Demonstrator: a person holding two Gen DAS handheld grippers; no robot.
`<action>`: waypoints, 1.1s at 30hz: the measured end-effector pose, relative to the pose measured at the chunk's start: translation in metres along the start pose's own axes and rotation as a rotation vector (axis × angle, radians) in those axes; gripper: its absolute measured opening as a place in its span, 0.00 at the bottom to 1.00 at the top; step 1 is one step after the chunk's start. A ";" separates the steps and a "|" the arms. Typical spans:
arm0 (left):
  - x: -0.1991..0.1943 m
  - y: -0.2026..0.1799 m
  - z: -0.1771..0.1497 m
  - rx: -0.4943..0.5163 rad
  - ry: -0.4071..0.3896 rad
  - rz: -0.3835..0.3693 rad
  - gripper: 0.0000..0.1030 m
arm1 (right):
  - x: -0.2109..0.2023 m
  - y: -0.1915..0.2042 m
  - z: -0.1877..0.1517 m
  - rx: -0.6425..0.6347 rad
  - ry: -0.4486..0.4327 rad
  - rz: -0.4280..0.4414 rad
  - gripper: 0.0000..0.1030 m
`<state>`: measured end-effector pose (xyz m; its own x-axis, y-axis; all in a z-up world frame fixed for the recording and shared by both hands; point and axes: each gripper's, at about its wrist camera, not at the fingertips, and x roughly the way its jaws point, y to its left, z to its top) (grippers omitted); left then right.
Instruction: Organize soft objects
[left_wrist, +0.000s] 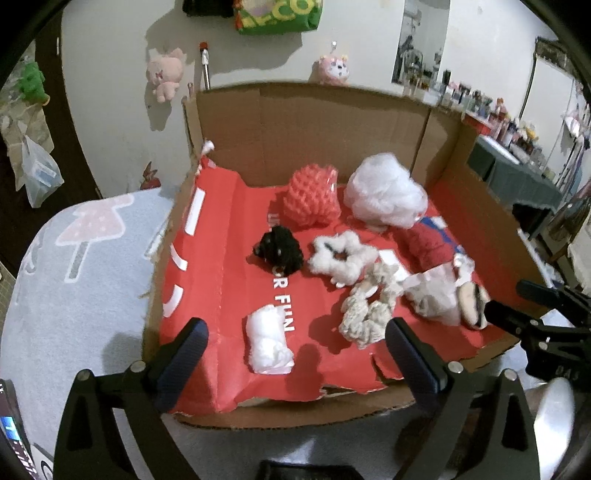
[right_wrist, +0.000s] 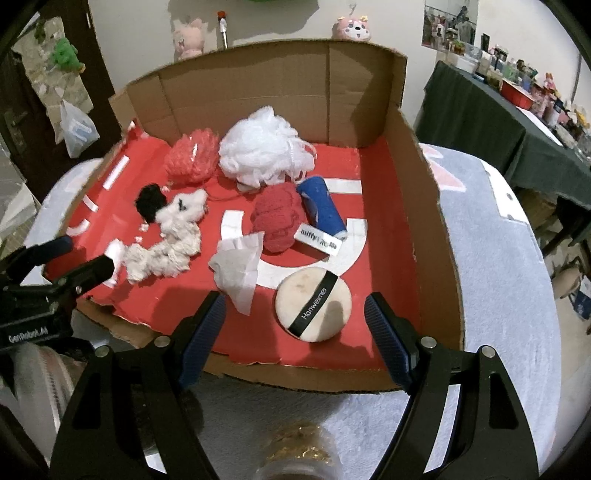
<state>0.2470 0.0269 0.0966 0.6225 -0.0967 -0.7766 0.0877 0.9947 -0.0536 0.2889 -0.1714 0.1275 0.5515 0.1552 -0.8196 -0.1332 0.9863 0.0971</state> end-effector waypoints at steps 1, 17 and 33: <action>-0.006 0.001 0.001 -0.003 -0.012 0.001 0.96 | -0.006 -0.001 0.002 0.004 -0.012 0.003 0.75; -0.128 -0.007 -0.094 -0.054 -0.256 -0.014 1.00 | -0.120 0.013 -0.095 -0.076 -0.261 -0.035 0.89; -0.057 -0.038 -0.169 -0.033 -0.108 0.041 1.00 | -0.049 0.013 -0.172 -0.034 -0.153 -0.095 0.89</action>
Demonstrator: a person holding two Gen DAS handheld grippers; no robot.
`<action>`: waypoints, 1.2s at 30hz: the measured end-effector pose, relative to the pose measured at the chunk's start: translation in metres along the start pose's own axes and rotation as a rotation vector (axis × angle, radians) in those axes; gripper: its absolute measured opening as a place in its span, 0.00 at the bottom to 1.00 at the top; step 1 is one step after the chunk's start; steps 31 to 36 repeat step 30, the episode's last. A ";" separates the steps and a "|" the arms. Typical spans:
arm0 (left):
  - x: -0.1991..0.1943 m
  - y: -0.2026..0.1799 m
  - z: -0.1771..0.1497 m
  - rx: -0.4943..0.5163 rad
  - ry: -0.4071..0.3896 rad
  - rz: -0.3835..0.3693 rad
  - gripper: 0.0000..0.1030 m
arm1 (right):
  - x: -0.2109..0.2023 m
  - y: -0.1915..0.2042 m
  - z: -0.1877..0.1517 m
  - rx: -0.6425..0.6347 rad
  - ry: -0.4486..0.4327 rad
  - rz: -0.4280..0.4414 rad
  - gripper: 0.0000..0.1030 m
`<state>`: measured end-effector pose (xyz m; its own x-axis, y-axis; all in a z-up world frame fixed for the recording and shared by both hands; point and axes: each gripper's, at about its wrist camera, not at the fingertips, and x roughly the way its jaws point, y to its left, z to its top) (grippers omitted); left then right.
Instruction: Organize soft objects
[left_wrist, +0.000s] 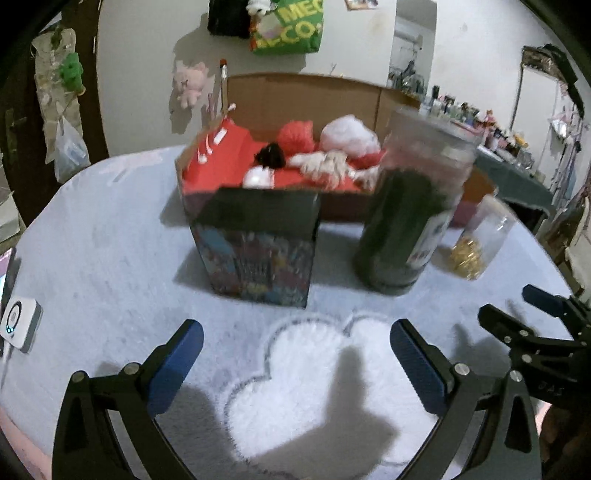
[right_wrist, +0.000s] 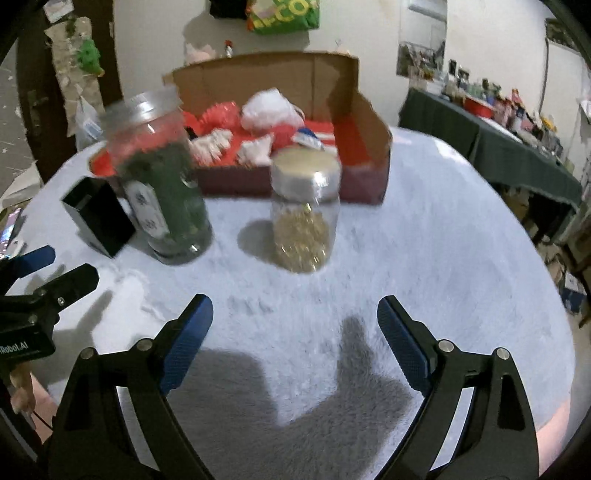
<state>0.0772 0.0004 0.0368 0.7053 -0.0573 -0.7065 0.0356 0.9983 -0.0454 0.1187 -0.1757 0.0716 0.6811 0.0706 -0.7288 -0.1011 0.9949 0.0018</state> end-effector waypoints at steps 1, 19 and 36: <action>0.005 -0.001 -0.002 0.003 0.010 0.009 1.00 | 0.003 0.000 -0.002 -0.004 0.006 -0.001 0.89; 0.014 -0.006 -0.016 0.015 0.036 0.062 1.00 | 0.010 0.001 -0.016 0.014 0.007 -0.011 0.90; 0.014 -0.006 -0.015 0.010 0.037 0.058 1.00 | 0.010 0.000 -0.016 0.015 0.006 -0.011 0.91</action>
